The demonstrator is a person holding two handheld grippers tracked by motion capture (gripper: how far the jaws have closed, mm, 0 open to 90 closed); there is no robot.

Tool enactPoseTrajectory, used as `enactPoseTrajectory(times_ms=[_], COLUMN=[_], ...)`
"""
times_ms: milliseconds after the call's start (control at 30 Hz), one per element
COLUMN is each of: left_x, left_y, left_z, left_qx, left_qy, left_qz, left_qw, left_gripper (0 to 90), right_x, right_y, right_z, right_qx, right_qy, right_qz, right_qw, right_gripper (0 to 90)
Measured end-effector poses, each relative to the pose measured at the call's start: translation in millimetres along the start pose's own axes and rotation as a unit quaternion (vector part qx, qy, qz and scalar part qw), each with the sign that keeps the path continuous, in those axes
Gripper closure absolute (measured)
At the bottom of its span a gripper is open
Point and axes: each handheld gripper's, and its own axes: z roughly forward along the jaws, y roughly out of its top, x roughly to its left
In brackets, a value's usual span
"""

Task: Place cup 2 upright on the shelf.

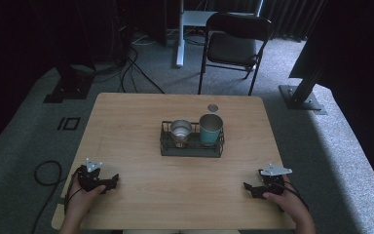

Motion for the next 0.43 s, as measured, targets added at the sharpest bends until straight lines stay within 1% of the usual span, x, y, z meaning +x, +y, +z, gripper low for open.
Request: enactPoseTrajectory(times_ms=[100, 133, 300, 400, 433], left_x=[-2.1, -3.9, -4.0, -5.1, -5.1], left_y=[0.6, 1.2, 1.3, 2.5, 2.5], left_z=[0.3, 1.0, 1.1, 2.3, 2.3], left_qx=[0.001, 0.001, 0.001, 0.000, 0.000], left_qy=[0.006, 0.011, 0.012, 0.020, 0.020], left_qz=[-0.004, -0.011, -0.012, -0.022, -0.022], left_qw=[1.0000, 0.9999, 0.9999, 0.9995, 0.9995], left_gripper=[1.5, 1.6, 1.5, 1.5, 1.5], right_x=[0.0, 0.0, 0.0, 0.0, 0.0], right_y=[0.0, 0.0, 0.0, 0.0, 0.0], right_z=[0.0, 0.0, 0.0, 0.0, 0.0], right_qx=[0.000, 0.000, 0.000, 0.000, 0.000], right_qy=[0.000, 0.000, 0.000, 0.000, 0.000], right_qz=[0.000, 0.000, 0.000, 0.000, 0.000], right_qw=[1.0000, 1.0000, 1.0000, 1.0000, 1.0000], right_gripper=[11.3, 11.3, 11.3, 11.3, 11.3])
